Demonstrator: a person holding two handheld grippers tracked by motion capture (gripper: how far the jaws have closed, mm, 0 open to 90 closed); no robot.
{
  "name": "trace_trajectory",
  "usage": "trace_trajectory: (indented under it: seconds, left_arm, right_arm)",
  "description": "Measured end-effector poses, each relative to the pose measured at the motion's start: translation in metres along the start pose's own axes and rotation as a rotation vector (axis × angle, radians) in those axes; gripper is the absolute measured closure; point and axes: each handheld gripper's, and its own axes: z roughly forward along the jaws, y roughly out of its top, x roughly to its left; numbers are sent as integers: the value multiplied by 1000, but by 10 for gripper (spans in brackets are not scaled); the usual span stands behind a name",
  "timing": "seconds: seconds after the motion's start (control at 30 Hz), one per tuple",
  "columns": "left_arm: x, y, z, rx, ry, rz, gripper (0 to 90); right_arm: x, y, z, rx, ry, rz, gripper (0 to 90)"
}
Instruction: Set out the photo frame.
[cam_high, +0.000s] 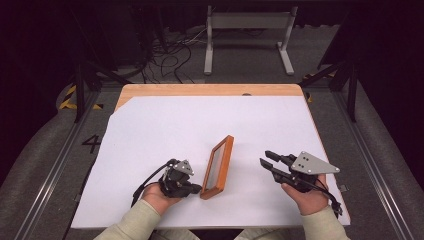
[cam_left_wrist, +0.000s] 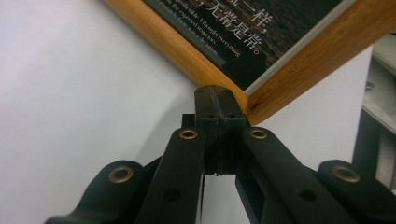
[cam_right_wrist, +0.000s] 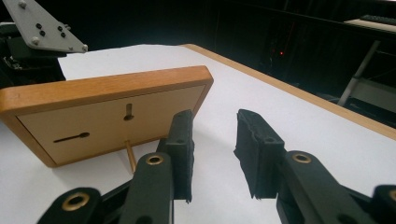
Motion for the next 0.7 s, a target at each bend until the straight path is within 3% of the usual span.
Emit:
trace_trajectory:
  seconds: [0.2,0.43,0.7]
  left_arm:
    - [-12,7,8,2,-36,47,899]
    - [-24,13,13,-6,-65,83,898]
    - [-30,17,19,-18,-74,89,898]
  right_arm:
    - [0,0,0,-11,8,38,651]
    - [0,0,-1,-12,11,44,651]
    - [1,2,-1,-3,14,45,677]
